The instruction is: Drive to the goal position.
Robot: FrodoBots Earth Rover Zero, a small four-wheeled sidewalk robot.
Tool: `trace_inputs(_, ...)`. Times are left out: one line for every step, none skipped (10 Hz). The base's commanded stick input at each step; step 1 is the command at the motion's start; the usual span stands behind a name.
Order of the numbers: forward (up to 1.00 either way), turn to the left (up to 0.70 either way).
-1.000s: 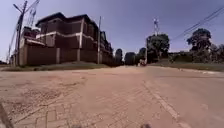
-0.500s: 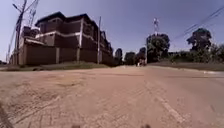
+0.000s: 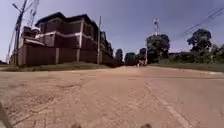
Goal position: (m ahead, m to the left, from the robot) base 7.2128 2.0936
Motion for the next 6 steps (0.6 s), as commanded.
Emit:
trace_inputs(0.30,0.00)
trace_inputs(0.30,0.00)
trace_inputs(0.30,0.00)
trace_inputs(0.30,0.00)
trace_inputs(0.30,0.00)
trace_inputs(0.30,0.00)
